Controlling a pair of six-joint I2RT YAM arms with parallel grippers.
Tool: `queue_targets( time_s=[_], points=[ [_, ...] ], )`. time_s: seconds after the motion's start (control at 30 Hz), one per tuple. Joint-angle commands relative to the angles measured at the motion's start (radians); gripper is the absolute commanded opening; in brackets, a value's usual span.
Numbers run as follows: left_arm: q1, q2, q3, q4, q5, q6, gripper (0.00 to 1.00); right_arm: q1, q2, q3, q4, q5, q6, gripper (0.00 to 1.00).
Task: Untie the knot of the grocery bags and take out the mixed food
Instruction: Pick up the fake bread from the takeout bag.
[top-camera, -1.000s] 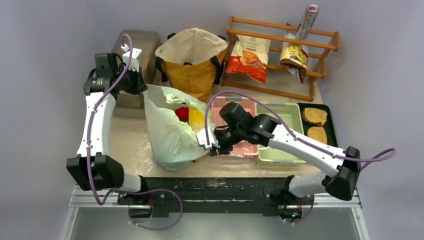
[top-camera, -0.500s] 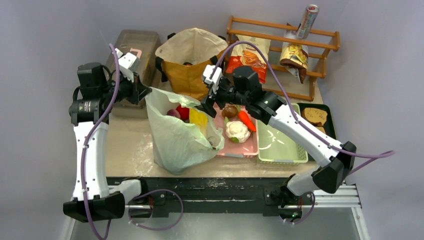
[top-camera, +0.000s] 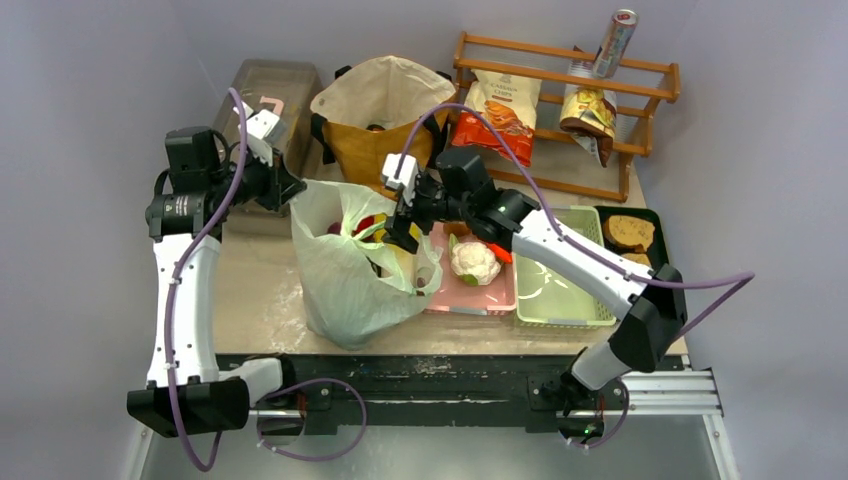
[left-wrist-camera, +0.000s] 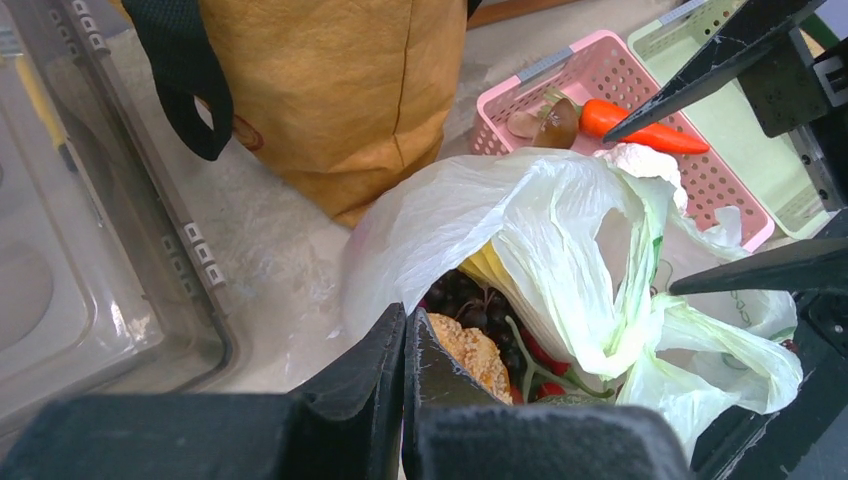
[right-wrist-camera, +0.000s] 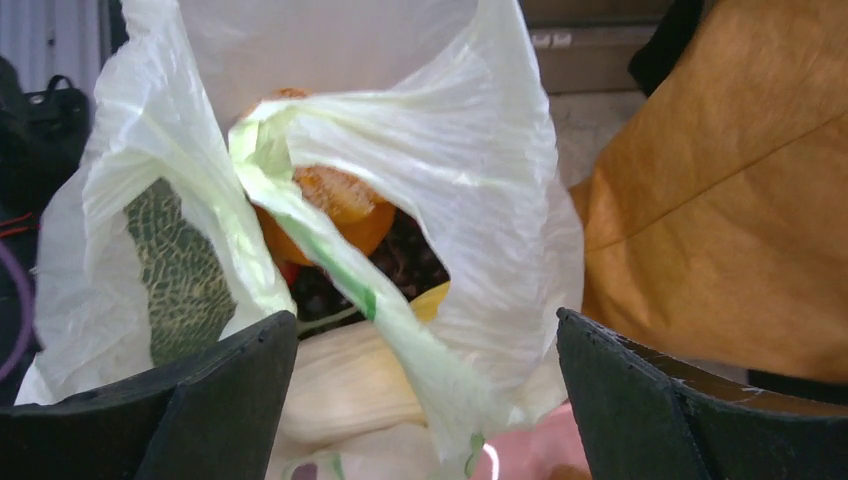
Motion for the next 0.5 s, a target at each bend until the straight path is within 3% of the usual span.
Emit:
queue_targets(
  time_s=[0.0,0.07,0.13,0.17,0.47],
  points=[
    [0.008,-0.005,0.001,0.041,0.026,0.013,0.0,0.034,0.09,0.08,0.093,0.18,-0.082,0.91],
    [0.023,-0.001,0.013,0.04,0.028,0.021,0.0,0.023,0.17,0.183,0.059,0.187,-0.061,0.58],
    [0.063,0.006,0.032,0.039,0.066,0.043,0.0,0.009,0.217,0.276,0.042,0.137,-0.021,0.12],
    [0.083,0.011,0.043,0.039,0.089,0.059,0.0,0.004,0.229,0.311,0.044,0.127,0.007,0.0],
    [0.127,0.051,0.121,-0.17,0.204,0.472,0.0,-0.135,0.263,0.404,0.17,-0.101,0.42,0.0]
  ],
)
